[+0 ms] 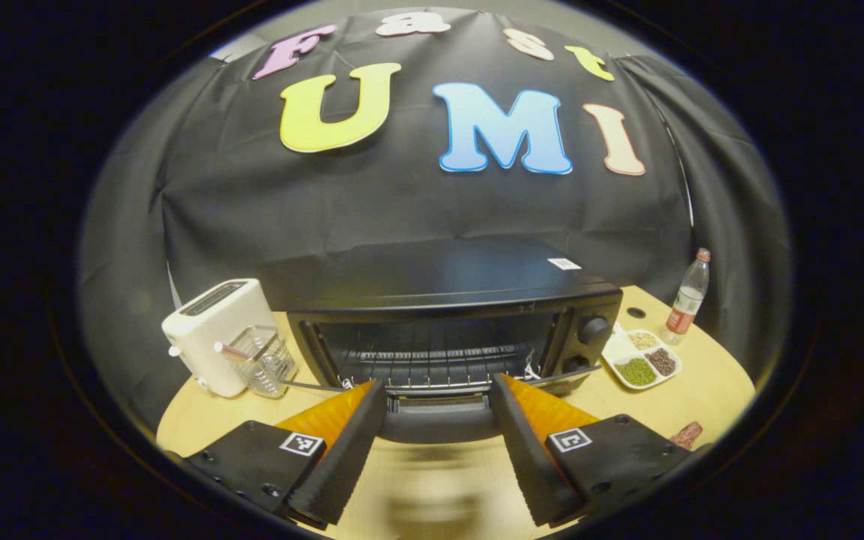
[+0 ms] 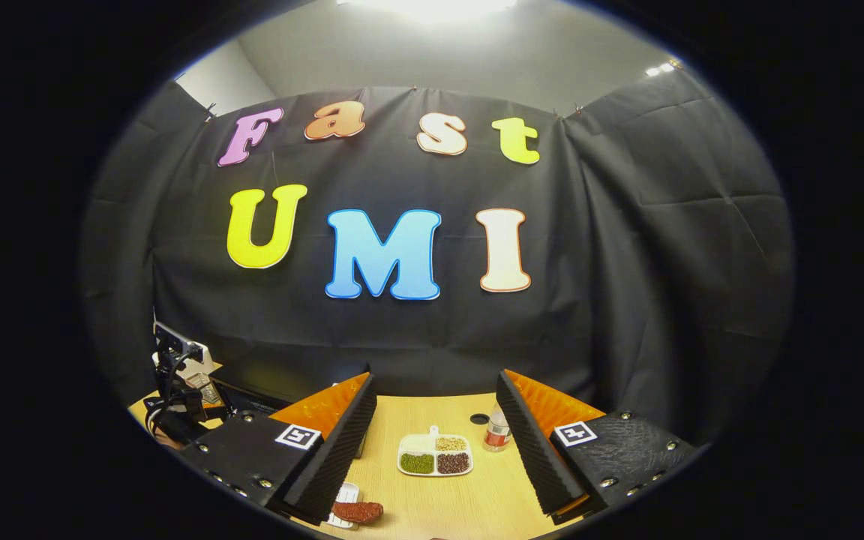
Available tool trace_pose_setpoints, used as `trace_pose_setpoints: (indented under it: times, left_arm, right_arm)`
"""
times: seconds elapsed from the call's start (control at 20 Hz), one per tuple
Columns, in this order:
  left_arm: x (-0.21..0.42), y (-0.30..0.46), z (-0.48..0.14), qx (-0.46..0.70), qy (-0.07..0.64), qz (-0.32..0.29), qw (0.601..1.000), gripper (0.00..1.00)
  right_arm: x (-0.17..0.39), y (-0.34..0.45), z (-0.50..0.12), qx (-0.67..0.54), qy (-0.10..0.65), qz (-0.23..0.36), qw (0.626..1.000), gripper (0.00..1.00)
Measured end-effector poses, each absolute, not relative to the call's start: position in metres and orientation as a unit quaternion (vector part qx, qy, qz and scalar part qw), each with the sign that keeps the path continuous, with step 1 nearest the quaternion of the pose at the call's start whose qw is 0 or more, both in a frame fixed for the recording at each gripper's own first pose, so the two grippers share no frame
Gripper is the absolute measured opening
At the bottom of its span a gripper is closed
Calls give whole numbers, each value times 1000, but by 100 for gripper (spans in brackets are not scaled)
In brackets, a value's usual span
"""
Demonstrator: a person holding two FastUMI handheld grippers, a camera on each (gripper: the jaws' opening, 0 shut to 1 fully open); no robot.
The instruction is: Open the electric oven with the left hand, put the food in, and close the electric oven.
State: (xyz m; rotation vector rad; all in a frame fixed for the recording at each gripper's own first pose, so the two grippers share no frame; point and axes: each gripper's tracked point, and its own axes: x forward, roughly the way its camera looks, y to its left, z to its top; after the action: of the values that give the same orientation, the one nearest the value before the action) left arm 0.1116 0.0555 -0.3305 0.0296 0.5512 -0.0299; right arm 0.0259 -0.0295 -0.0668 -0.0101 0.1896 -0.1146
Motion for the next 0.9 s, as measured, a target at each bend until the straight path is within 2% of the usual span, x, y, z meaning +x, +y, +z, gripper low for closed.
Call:
trace_pose_setpoints:
  times: [0.5,0.55,0.6,0.8,0.85,0.9]
  left_arm:
    - [71,52,-365,21,314,-30,949,94]
    - [68,51,-369,20,318,-31,947,97]
    - [64,52,-371,19,323,-32,946,94]
    - [48,50,-392,20,351,-34,936,94]
    - [43,50,-400,20,361,-34,932,99]
    - [39,50,-408,20,374,-32,927,94]
  right_arm:
    - [18,-23,-70,1,105,-47,993,97]
    - [17,-22,-71,1,106,-46,993,97]
    - [16,-20,-72,0,108,-44,993,97]
    - [13,-17,-73,-2,113,-35,993,97]
    - [13,-16,-74,-3,113,-32,993,97]
    - [12,-15,-73,-4,115,-29,993,97]
